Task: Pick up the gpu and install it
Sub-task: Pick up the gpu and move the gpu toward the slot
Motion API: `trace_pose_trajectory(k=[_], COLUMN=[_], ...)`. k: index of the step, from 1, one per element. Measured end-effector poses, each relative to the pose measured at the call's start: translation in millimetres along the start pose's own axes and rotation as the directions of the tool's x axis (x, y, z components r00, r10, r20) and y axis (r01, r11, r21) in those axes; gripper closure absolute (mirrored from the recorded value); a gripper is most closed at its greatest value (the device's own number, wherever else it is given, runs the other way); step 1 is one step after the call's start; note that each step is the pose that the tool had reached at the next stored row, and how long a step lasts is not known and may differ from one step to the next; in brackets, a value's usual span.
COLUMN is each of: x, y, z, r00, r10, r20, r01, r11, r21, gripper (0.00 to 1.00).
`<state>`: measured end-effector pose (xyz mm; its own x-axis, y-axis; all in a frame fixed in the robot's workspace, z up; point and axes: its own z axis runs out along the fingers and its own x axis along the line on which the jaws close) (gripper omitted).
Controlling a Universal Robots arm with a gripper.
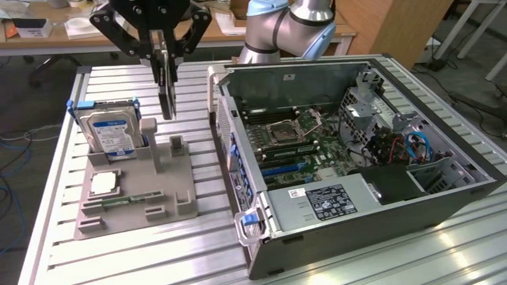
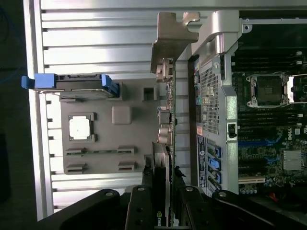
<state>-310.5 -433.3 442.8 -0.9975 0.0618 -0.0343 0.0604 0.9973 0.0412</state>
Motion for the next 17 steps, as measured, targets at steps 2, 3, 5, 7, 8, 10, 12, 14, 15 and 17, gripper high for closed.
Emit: trace_pose_trajectory(k=[2,3,5,7,8,10,12,14,15,17], x=[-8.9,-13.9,-22.6,-31.0,-34.6,-41.6,-48.4,-55.8,-59.4,-66.8], y=[0.5,0.8,1.3,1.8,2.0,2.5,2.9,3.3,3.5,4.0], z=[0.3,0.4,0.9,1.1,1.2,1.5,1.9,2.3,2.5,3.0], r00=[1.0,1.0,1.0,1.0,1.0,1.0,1.0,1.0,1.0,1.0], r10=[0.0,0.0,0.0,0.0,0.0,0.0,0.001,0.001,0.001,0.001], r20=[0.0,-0.0001,0.0001,0.0,0.0,0.0,0.0,0.0,0.0,0.0], r01=[0.0,0.0,0.0,0.0,0.0,0.0,-0.001,-0.001,-0.001,-0.001], r11=[1.0,1.0,1.0,1.0,1.0,1.0,1.0,1.0,1.0,1.0], r21=[0.0001,0.0002,0.0001,0.0001,0.0002,0.0003,0.0003,0.0003,0.0002,0.0003], gripper=[0.73,0.73,0.73,0.73,0.73,0.73,0.73,0.73,0.73,0.73])
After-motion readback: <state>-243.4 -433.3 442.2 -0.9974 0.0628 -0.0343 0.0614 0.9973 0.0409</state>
